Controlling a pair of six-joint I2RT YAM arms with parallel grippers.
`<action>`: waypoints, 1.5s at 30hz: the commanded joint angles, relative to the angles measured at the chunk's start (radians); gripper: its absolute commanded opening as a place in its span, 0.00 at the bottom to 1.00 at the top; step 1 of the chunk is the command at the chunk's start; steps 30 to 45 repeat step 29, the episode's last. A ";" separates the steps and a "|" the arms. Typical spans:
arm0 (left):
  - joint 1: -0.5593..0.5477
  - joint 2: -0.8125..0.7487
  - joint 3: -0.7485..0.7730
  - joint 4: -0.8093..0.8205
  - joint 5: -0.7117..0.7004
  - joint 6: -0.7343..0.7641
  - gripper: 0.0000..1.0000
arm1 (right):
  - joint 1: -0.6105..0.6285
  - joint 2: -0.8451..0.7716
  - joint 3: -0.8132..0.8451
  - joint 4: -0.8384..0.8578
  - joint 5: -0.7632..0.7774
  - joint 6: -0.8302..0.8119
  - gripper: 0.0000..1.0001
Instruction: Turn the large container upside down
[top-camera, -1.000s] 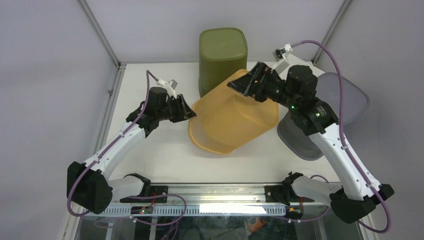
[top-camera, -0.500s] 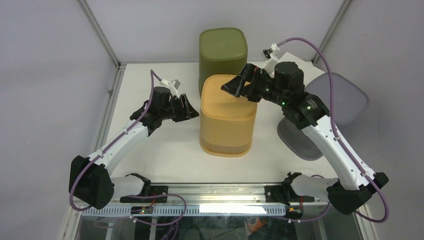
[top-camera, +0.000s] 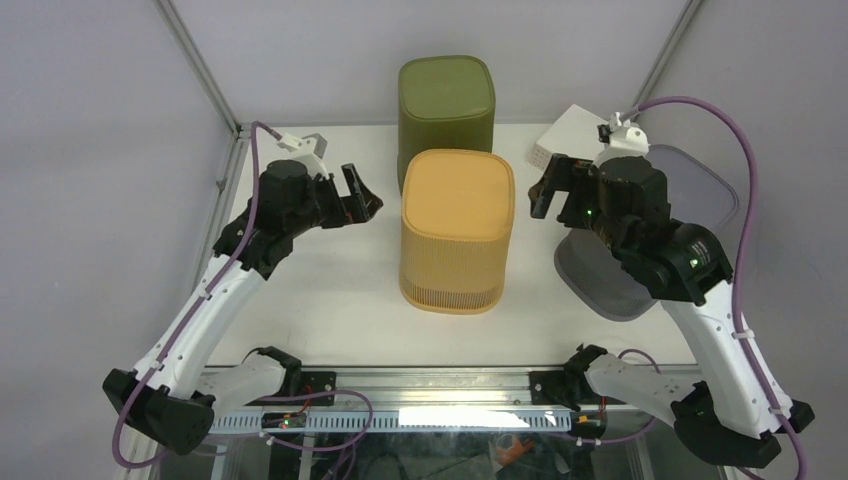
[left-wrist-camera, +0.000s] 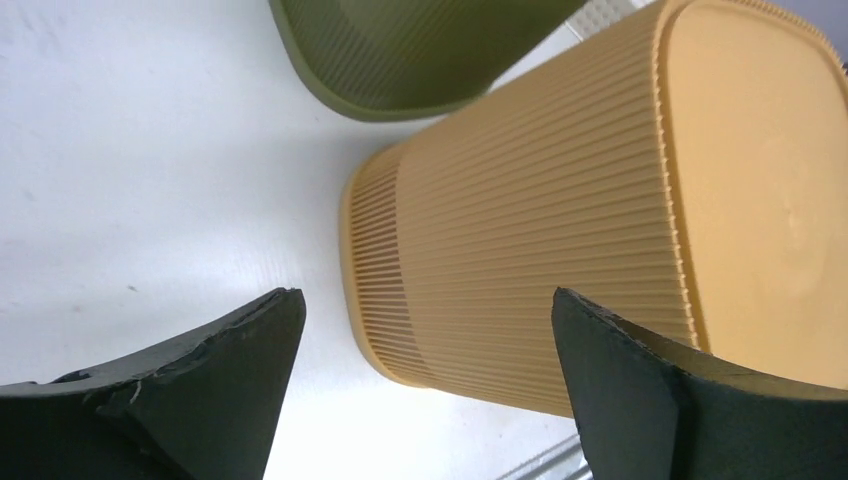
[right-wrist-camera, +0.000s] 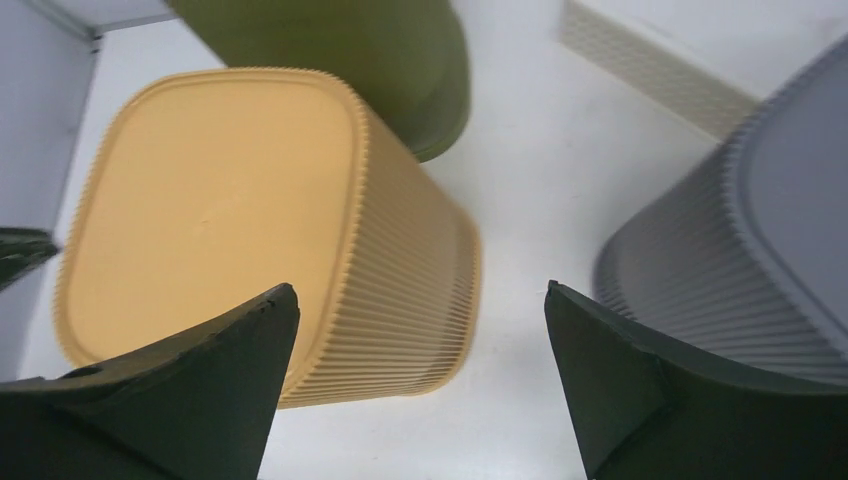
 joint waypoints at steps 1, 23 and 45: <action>-0.006 -0.026 0.067 -0.054 -0.100 0.025 0.99 | 0.005 -0.015 0.068 -0.050 0.250 -0.090 0.99; -0.006 -0.134 0.095 0.003 -0.350 -0.026 0.99 | 0.004 0.021 0.067 0.137 0.209 -0.056 0.99; -0.006 -0.206 0.044 0.052 -0.392 -0.015 0.99 | 0.004 -0.027 0.019 0.184 0.239 -0.036 0.99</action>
